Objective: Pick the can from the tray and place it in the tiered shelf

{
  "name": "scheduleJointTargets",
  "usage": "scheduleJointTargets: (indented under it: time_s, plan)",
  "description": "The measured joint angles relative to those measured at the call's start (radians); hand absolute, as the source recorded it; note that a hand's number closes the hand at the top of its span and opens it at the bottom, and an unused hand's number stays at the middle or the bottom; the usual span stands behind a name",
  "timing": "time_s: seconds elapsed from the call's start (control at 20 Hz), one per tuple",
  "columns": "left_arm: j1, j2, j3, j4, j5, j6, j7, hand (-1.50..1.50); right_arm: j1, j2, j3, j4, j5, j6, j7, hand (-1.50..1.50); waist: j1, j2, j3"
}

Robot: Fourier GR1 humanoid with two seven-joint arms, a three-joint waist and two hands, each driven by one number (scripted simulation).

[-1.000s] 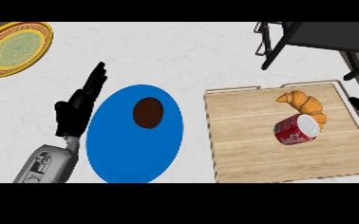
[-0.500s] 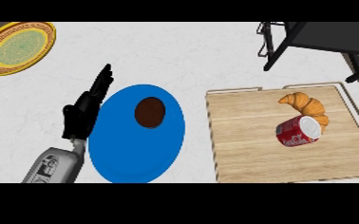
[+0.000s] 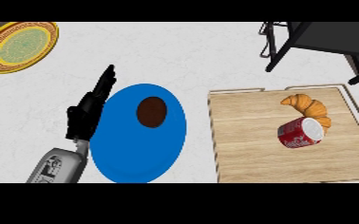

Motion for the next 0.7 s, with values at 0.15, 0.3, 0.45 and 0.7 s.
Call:
scheduleJointTargets:
  time_s: [0.15,0.3,0.45,0.7]
  plan:
    - [0.002,0.001,-0.002,-0.011,-0.002,-0.007,0.01,0.0,-0.02,-0.078,0.037,-0.044,0.002,0.06,0.103,-1.5,0.005,0.001,0.0]
    - [0.004,-0.004,0.006,-0.001,-0.004,-0.015,0.001,0.0,-0.055,-0.124,0.075,-0.114,-0.012,0.084,0.24,-1.5,0.005,0.001,0.0]
    - [0.002,-0.023,0.004,-0.001,-0.026,-0.006,0.002,0.0,-0.104,-0.117,0.127,-0.16,-0.001,0.082,0.341,-1.5,0.006,0.001,0.001]
    - [0.02,-0.027,0.026,-0.021,-0.037,-0.026,0.011,0.0,-0.139,-0.074,0.165,-0.229,0.022,0.067,0.414,-1.5,0.004,0.001,0.002]
